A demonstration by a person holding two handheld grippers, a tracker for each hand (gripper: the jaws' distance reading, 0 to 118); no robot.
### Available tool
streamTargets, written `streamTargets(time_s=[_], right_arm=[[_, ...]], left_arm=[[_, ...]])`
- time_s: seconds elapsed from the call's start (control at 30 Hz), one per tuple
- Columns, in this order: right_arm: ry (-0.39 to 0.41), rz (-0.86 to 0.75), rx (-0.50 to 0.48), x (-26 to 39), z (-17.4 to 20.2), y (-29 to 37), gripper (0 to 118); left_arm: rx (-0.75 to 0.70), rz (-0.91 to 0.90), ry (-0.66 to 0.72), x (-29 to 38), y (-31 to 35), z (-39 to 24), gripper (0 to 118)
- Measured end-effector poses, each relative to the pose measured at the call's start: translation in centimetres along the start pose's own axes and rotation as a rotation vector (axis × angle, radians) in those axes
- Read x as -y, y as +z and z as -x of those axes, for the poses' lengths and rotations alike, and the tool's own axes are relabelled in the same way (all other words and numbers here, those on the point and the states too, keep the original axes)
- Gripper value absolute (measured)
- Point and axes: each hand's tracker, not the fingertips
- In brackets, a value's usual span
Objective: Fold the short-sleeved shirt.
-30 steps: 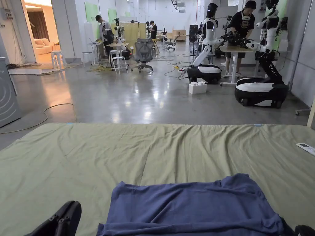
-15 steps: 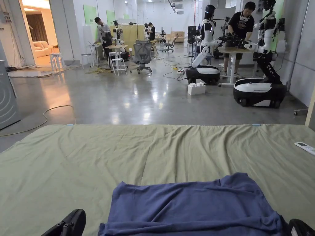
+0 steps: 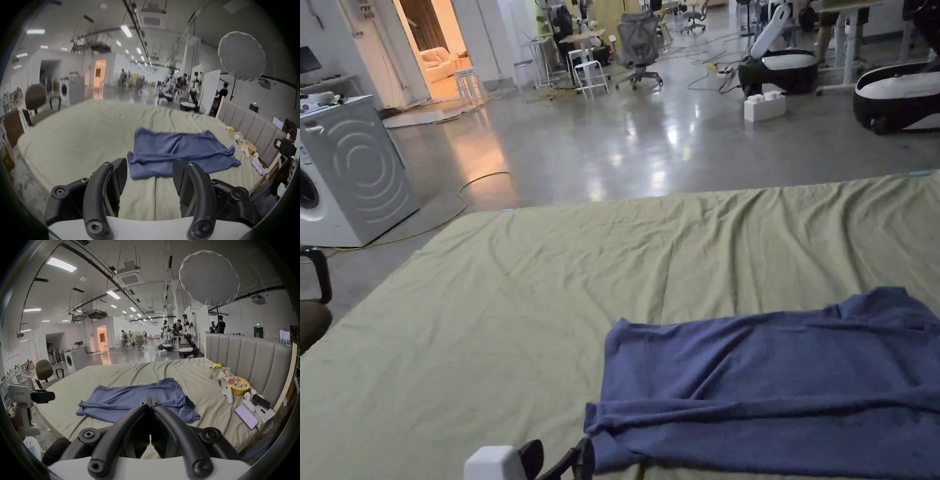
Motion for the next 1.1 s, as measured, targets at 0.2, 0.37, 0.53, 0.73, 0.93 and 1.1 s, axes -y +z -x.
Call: streamTargets(time_s=[0.2,0.37,0.53,0.73,0.93,1.1], right_arm=[[-0.029,0.054,0.032,1.6,-1.0,-1.0,0],[-0.030,0.103,0.070,3.9,-3.1,-1.5,0],[-0.088,0.143,0.088,4.7,-3.8,-2.4,0],[-0.161,0.192,0.105,5.4,-6.9,-7.3,4],[-0.337,0.328,0.150,8.3,-13.3,-18.5,70],[-0.248,0.514,0.228,11.0,-15.0,-26.6,64]], left_arm=[[0.008,0.239,-0.029,2.3,-12.1,2.2,58],[-0.064,0.364,-0.017,3.8,-17.7,2.8,58],[-0.077,0.365,-0.032,4.2,-18.7,1.6,14],[-0.082,0.427,-0.107,4.4,-19.5,0.9,11],[-0.080,0.424,-0.118,4.8,-19.5,1.0,11],[-0.084,0.414,-0.111,4.7,-19.1,0.4,11]])
